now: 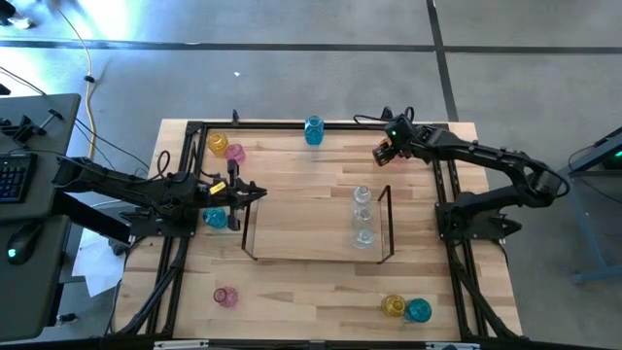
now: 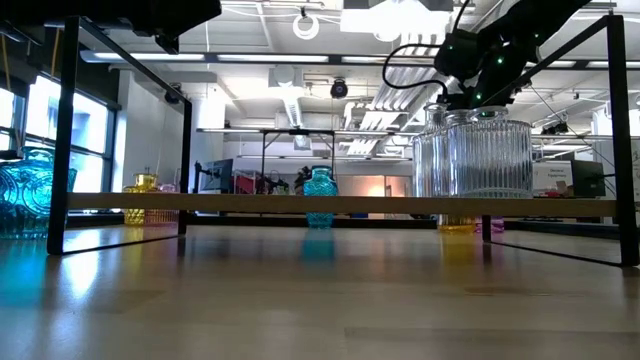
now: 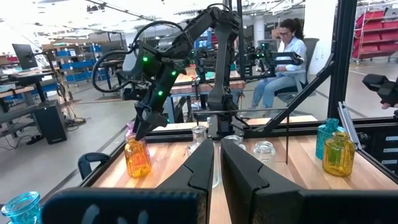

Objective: Sort vases onto shelf
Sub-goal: Put the top right yellow vase on the shelf

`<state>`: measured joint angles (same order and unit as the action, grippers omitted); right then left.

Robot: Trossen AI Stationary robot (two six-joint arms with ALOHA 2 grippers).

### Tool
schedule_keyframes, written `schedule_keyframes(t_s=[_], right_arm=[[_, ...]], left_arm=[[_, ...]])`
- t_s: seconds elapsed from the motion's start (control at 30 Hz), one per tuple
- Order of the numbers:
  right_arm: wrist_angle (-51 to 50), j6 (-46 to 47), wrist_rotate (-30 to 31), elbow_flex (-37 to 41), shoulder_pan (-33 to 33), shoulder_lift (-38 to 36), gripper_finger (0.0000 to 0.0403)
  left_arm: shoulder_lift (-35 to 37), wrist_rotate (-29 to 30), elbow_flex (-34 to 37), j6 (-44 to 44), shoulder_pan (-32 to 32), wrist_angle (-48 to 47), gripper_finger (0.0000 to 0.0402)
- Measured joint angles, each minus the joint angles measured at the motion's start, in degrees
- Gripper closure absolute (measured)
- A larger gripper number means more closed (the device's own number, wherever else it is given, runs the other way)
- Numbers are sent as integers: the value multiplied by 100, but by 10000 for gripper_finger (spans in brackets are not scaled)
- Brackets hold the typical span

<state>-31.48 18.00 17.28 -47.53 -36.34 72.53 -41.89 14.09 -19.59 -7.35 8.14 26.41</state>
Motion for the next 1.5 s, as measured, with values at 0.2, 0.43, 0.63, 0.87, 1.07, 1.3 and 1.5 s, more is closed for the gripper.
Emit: schedule_keyframes(t_s=[0.2, 0.43, 0.63, 0.87, 1.07, 1.3, 1.5], right_arm=[[48, -2, -137, 0, -67, 0, 181], [155, -2, -282, 0, -131, -2, 191], [170, 32, -326, 0, -131, 46, 192], [351, 101, -101, -24, -127, 337, 192], [299, 103, -83, -20, -125, 317, 192], [162, 9, -186, -25, -22, 66, 192], [150, -119, -141, -218, 9, -11, 192]], left_arm=[[0, 0, 0, -32, 0, 0, 383], [0, 0, 0, -40, 0, 0, 383], [0, 0, 0, -41, 0, 2, 383], [0, 0, 0, -41, 0, 0, 383], [0, 0, 0, -86, 0, 1, 383], [0, 0, 0, -138, 0, 2, 383], [0, 0, 0, -134, 0, 7, 383]])
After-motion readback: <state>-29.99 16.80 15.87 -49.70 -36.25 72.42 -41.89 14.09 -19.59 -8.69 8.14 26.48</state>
